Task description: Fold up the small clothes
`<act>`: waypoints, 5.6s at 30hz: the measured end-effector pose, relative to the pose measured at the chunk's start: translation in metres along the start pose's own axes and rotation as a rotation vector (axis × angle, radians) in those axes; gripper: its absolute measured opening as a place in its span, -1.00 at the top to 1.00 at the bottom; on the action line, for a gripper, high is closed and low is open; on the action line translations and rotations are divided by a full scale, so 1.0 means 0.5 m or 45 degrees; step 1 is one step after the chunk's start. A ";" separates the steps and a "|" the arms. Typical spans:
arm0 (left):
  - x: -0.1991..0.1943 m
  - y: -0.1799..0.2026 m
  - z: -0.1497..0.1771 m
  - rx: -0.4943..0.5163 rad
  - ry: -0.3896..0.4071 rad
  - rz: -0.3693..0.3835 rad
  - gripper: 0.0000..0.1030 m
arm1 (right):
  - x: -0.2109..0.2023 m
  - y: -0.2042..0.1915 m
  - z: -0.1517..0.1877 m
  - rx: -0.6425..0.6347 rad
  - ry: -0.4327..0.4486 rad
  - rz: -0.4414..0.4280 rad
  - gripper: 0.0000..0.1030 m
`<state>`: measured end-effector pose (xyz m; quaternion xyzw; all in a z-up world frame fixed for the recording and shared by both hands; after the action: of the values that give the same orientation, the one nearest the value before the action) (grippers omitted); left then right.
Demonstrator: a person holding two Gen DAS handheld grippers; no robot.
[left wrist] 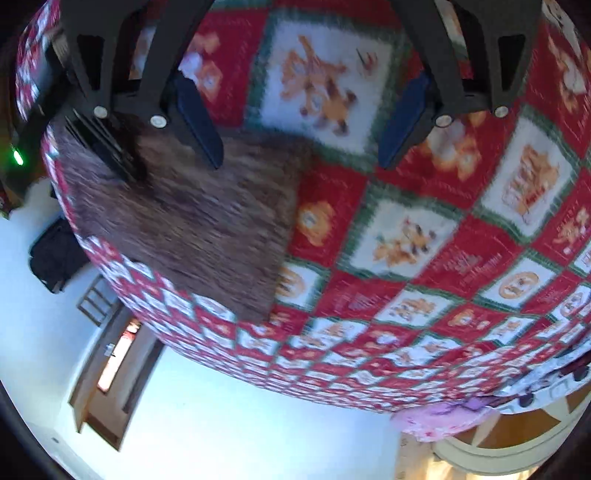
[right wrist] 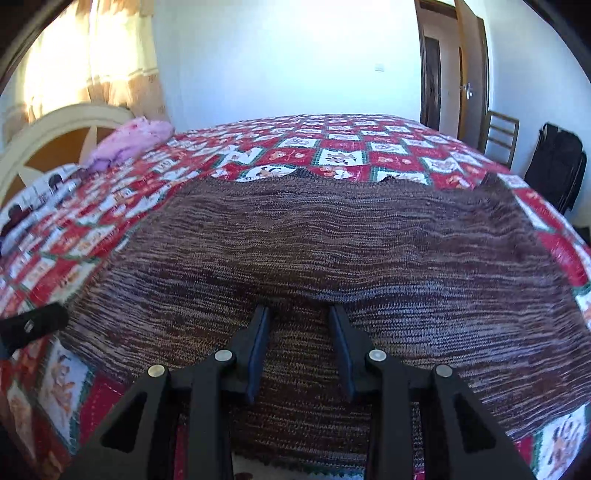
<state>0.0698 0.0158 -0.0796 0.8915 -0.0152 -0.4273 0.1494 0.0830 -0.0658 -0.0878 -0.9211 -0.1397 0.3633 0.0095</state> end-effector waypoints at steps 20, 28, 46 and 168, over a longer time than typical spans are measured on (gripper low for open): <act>0.054 0.004 -0.060 -0.503 0.113 0.303 -0.51 | -0.001 0.002 0.006 0.024 0.024 -0.034 0.30; 0.065 0.005 -0.045 -0.437 0.109 0.264 -0.15 | -0.001 0.002 0.005 0.015 0.026 -0.042 0.20; 0.025 0.073 -0.065 -0.179 0.198 0.378 0.69 | 0.039 -0.126 -0.249 0.085 -0.222 -0.443 -0.28; 0.212 0.338 -0.127 0.516 -0.087 -0.040 -0.42 | -0.016 0.425 -0.071 0.200 -0.157 0.165 0.81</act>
<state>0.2027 -0.1459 -0.0753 0.8885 -0.0920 -0.4478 -0.0404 0.1546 -0.2692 -0.0817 -0.9005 -0.0514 0.4290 0.0495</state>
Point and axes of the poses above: each gripper's, at about its wrist camera, not at the fingertips, and x roughly the way its jaws point, y to its right, z to its underside, the point moved 9 cm from there along x, roughly the way its jaws point, and after that the axes turned 2 degrees about -y, right-handed, at the moved point
